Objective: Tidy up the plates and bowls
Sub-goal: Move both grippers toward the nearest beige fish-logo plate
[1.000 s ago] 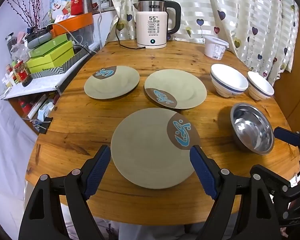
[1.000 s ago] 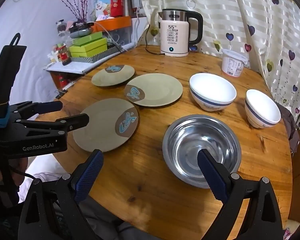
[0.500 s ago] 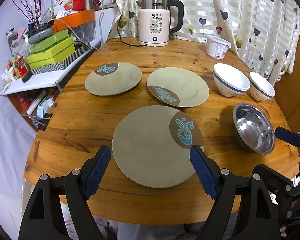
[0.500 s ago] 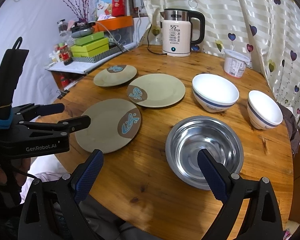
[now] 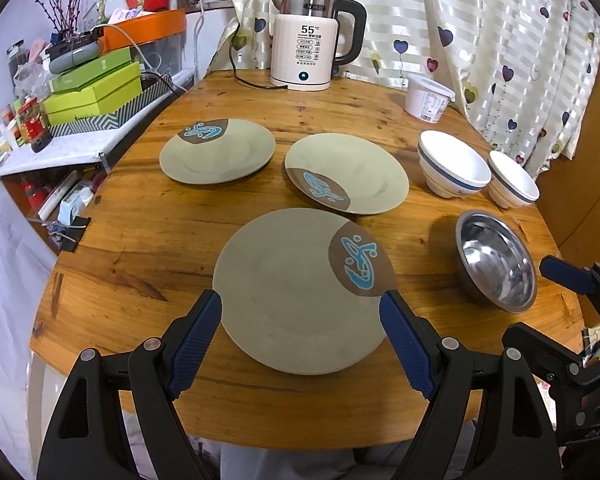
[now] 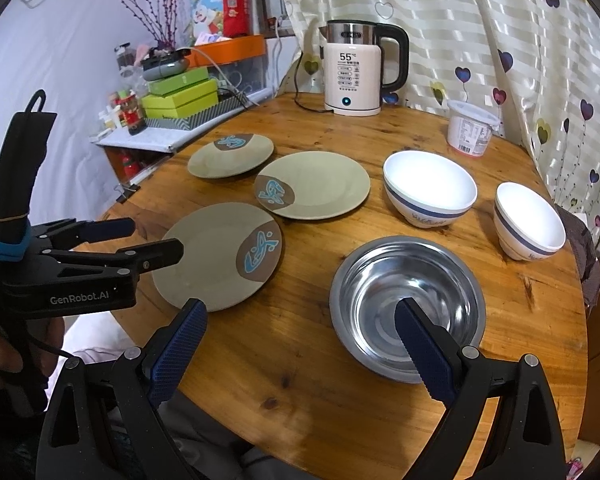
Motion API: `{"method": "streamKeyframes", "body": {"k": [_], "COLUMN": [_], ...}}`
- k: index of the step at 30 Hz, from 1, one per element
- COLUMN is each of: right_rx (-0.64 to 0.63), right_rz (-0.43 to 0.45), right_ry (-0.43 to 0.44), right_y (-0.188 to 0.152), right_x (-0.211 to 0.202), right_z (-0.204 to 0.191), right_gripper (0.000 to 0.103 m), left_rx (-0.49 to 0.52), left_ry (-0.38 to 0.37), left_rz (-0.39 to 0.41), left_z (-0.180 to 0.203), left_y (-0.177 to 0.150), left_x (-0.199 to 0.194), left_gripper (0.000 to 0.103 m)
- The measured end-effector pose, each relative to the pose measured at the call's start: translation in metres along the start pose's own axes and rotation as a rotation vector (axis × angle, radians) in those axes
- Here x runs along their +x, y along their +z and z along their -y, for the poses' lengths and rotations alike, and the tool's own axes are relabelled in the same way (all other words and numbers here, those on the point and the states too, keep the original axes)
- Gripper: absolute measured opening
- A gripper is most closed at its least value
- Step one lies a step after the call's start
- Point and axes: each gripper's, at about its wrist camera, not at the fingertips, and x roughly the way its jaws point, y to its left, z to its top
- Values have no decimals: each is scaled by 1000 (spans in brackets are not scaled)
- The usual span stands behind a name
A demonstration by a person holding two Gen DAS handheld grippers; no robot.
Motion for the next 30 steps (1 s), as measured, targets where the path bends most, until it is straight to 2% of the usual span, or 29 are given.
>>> {"method": "streamKeyframes", "body": {"k": [17,30], "right_rx": [6,35], "right_rz": [3,-31], "right_ry": [13,28], "right_y": [1,6], "right_x": [-1,3], "right_z": [1,-3], "right_gripper": [96,96], "left_rx": [-6,-14], "left_ry": [-15,-14], "left_rz": [-4,-9], "left_z": [-6,-7], "left_y": [0,2], "left_x": [0,2], "left_gripper": [82,82]}}
